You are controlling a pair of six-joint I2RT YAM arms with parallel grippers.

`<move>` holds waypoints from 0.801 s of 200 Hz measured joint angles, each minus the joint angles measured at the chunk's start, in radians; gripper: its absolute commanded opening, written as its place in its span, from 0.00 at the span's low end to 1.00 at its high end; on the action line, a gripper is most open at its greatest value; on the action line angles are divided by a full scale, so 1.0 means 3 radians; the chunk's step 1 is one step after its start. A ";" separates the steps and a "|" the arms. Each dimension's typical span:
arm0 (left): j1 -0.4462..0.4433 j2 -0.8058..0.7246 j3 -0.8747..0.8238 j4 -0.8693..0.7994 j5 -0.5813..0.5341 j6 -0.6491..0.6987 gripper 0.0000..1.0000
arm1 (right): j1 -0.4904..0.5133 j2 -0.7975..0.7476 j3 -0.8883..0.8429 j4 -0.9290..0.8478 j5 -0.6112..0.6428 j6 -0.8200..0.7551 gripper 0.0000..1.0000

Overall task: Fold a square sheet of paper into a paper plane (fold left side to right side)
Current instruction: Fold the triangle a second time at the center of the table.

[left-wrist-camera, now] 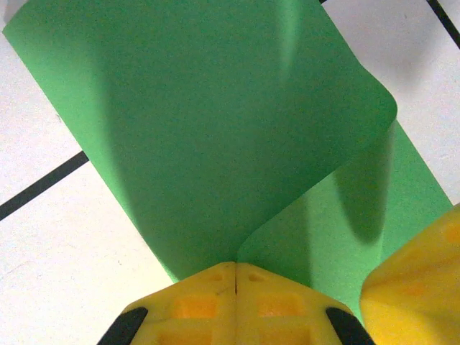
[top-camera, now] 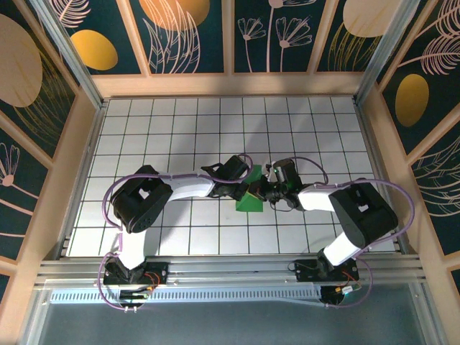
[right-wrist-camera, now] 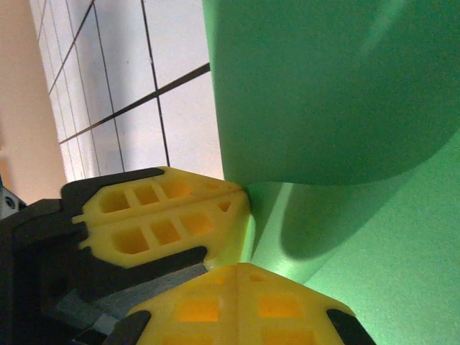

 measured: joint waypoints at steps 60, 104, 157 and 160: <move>0.0000 0.0003 0.0004 0.0000 0.0001 0.0022 0.00 | 0.0009 0.0089 0.0015 -0.0022 0.0010 -0.0025 0.00; 0.0000 0.0004 0.0006 0.0000 0.0000 0.0023 0.00 | 0.0009 0.0095 0.0047 -0.0155 0.0072 -0.0090 0.00; 0.0000 0.0004 0.0006 0.0000 0.0000 0.0023 0.00 | 0.0009 0.0121 0.0079 -0.0305 0.0126 -0.0165 0.00; 0.0000 0.0004 0.0006 0.0000 0.0000 0.0023 0.00 | 0.0009 0.0125 0.0079 -0.0313 0.0126 -0.0167 0.00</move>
